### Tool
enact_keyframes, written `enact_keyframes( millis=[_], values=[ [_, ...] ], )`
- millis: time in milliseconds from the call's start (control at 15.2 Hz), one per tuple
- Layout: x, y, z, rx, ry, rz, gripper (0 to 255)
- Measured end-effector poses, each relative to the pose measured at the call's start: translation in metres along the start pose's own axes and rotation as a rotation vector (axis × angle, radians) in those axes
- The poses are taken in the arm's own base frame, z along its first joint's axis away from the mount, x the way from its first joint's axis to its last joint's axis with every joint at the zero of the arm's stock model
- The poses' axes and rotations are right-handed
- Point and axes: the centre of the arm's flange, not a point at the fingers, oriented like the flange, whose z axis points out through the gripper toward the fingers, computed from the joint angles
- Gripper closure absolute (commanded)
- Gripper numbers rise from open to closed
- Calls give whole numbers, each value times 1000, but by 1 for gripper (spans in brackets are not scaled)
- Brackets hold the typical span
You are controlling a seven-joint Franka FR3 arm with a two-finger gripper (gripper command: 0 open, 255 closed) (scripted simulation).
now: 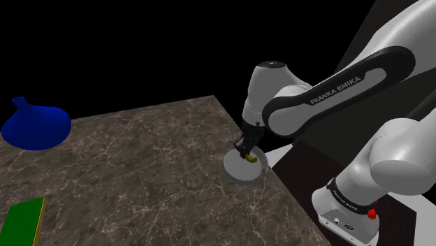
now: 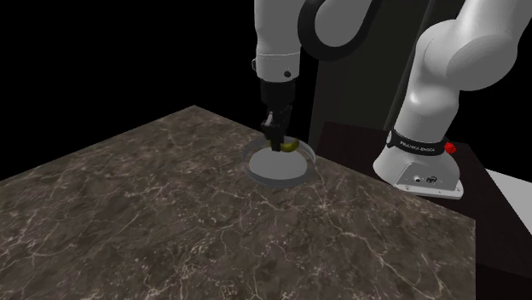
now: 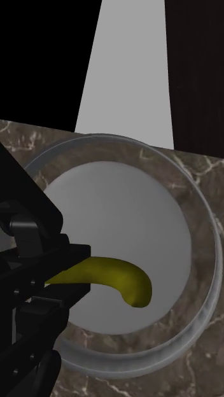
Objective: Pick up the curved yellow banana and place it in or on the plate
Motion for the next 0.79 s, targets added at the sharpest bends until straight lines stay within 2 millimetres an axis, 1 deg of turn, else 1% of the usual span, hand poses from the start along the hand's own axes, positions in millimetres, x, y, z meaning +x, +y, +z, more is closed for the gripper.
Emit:
enact_keyframes(
  millis=[66, 198, 528, 594, 792],
  values=[
    [0, 1, 6, 0, 0, 0, 255],
    [0, 2, 11, 0, 0, 0, 255],
    [0, 2, 12, 0, 1, 0, 255],
    [0, 2, 12, 0, 1, 0, 0],
    [0, 2, 12, 0, 1, 0, 0]
  ],
)
